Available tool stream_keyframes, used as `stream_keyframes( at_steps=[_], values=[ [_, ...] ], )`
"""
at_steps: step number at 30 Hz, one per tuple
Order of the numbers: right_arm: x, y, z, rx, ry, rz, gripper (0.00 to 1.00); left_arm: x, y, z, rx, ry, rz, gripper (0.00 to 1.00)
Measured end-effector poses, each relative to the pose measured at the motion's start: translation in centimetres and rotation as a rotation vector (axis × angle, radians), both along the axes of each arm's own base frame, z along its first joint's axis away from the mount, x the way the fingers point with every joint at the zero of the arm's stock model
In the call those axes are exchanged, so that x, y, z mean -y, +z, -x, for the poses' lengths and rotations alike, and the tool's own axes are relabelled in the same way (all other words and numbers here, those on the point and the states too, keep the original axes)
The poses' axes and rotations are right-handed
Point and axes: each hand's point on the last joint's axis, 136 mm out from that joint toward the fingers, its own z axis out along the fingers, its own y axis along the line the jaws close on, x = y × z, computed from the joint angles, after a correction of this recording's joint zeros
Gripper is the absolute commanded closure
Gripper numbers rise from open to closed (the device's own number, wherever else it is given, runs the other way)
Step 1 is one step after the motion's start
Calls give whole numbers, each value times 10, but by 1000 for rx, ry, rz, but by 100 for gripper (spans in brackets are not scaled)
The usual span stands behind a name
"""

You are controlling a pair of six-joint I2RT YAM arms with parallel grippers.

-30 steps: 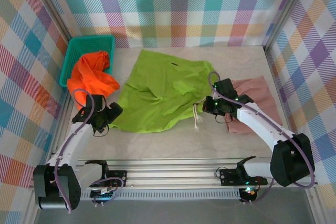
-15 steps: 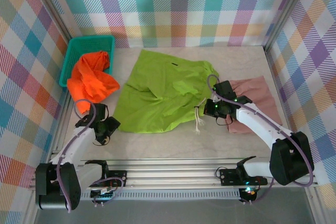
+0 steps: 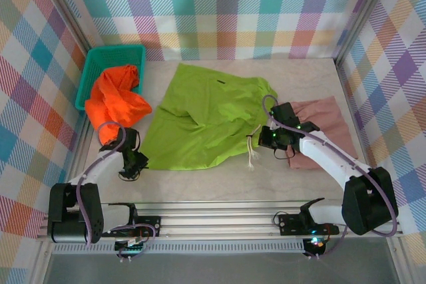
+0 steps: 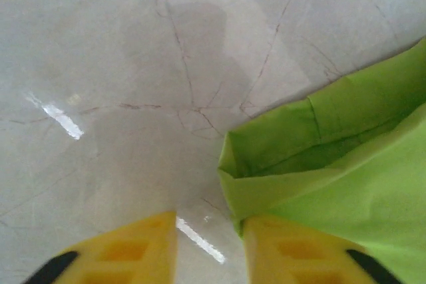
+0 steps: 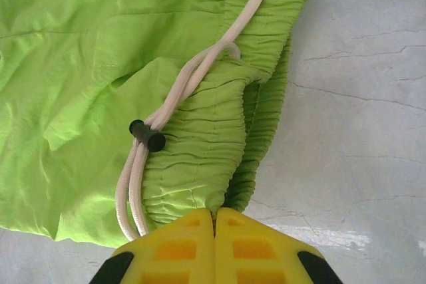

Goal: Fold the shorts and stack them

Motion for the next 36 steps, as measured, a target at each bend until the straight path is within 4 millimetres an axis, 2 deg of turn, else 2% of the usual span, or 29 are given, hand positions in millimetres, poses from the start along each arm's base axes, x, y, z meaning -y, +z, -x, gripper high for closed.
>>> stream_keyframes(
  at_steps=[5, 9, 17, 21, 23, 25, 26, 30, 33, 36],
  values=[
    [0, 1, 0, 4, 3, 1, 100, 0, 19, -38, 113, -25, -9, 74],
    [0, 5, 1, 18, 10, -1, 100, 0, 28, -54, 166, -33, -10, 70],
    [0, 7, 1, 26, 16, -1, 100, 4, 16, -56, 140, -40, 11, 70],
    [1, 7, 1, 23, 16, 1, 100, 7, 10, -57, 124, -41, 30, 74],
    [1, 6, 2, 20, 16, 2, 100, 9, 8, -58, 123, -40, 39, 79],
    [1, 6, 3, 17, 16, 3, 100, 10, 6, -59, 122, -41, 46, 96],
    [1, 6, 3, 16, 16, 4, 100, 10, 6, -58, 119, -41, 49, 100],
    [2, 5, 4, 13, 16, 5, 100, 11, 6, -57, 117, -49, 52, 100],
    [3, 8, 5, 20, 19, 9, 100, 11, 16, -55, 129, -50, 49, 100],
    [6, 14, 8, 36, 23, 16, 100, 8, 51, -59, 205, -52, 27, 100]
  ],
)
